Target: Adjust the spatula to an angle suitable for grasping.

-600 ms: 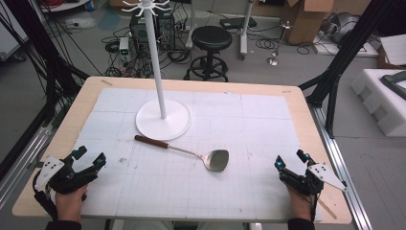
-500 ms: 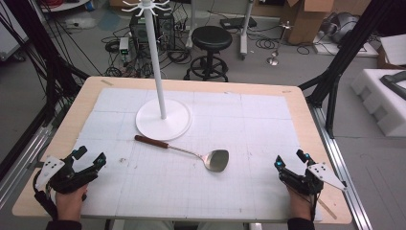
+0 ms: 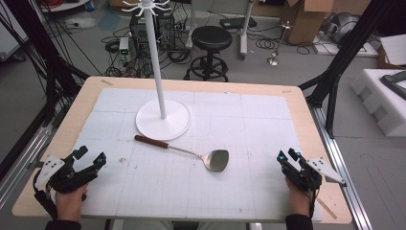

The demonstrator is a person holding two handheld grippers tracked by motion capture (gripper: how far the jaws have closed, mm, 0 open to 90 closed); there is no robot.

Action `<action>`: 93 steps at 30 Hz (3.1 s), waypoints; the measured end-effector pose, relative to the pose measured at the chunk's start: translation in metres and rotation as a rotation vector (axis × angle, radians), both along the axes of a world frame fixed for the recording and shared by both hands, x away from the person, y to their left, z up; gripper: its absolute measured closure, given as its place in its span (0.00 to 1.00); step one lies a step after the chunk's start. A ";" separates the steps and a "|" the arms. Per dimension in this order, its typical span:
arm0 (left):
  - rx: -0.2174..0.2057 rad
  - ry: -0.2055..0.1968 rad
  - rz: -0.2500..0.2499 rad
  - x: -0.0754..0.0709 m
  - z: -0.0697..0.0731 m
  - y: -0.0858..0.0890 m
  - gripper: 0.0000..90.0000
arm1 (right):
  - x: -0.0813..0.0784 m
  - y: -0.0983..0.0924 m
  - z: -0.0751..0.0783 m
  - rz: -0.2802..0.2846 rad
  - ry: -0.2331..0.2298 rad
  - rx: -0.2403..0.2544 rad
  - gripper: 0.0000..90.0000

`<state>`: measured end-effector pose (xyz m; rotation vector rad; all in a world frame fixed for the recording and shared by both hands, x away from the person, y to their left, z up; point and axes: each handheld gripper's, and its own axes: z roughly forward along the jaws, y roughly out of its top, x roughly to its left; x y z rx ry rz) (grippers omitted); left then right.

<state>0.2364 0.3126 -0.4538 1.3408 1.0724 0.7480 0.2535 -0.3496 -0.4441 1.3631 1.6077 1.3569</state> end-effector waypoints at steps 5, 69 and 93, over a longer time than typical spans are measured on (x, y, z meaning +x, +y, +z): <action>0.004 0.002 -0.012 0.000 0.000 0.000 0.23 | 0.017 0.046 0.025 0.185 0.028 -0.076 1.00; -0.006 0.022 -0.024 0.002 0.000 0.001 0.24 | 0.070 0.252 0.018 0.944 0.542 -0.482 1.00; 0.274 0.431 -0.195 0.088 0.004 -0.040 0.98 | 0.015 0.099 0.037 0.517 0.273 -0.224 1.00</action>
